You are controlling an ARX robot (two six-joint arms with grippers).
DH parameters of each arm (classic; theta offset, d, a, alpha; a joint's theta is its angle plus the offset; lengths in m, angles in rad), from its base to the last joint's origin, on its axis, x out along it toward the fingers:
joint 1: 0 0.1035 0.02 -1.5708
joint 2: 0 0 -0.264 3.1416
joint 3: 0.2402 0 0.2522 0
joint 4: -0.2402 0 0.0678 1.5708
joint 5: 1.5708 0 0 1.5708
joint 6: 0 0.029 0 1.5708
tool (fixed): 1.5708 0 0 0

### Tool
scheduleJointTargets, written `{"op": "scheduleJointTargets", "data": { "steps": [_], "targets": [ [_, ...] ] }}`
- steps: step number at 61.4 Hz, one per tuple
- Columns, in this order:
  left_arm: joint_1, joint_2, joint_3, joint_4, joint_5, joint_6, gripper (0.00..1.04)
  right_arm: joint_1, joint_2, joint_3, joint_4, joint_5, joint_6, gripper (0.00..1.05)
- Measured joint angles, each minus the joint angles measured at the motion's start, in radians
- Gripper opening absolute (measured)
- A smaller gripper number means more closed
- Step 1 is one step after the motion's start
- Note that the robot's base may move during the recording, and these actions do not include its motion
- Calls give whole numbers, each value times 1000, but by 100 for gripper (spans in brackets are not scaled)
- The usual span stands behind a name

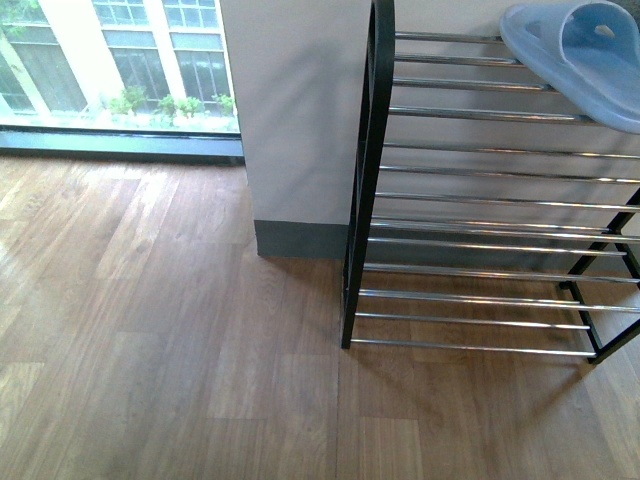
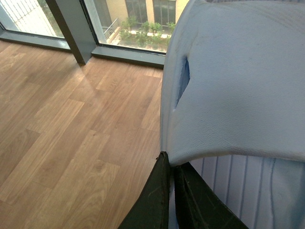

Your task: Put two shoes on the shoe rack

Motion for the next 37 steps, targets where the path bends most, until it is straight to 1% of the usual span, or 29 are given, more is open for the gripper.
{"op": "scheduleJointTargets", "data": {
  "steps": [10,15,37],
  "targets": [
    [0,0,0,0,0,0,2,0,-61,-18,-44,0,0,2],
    [0,0,0,0,0,0,2,0,-90,-35,-34,2,0,2],
    [0,0,0,0,0,0,2,0,-195,-35,-136,0,0,2]
  ]
}}
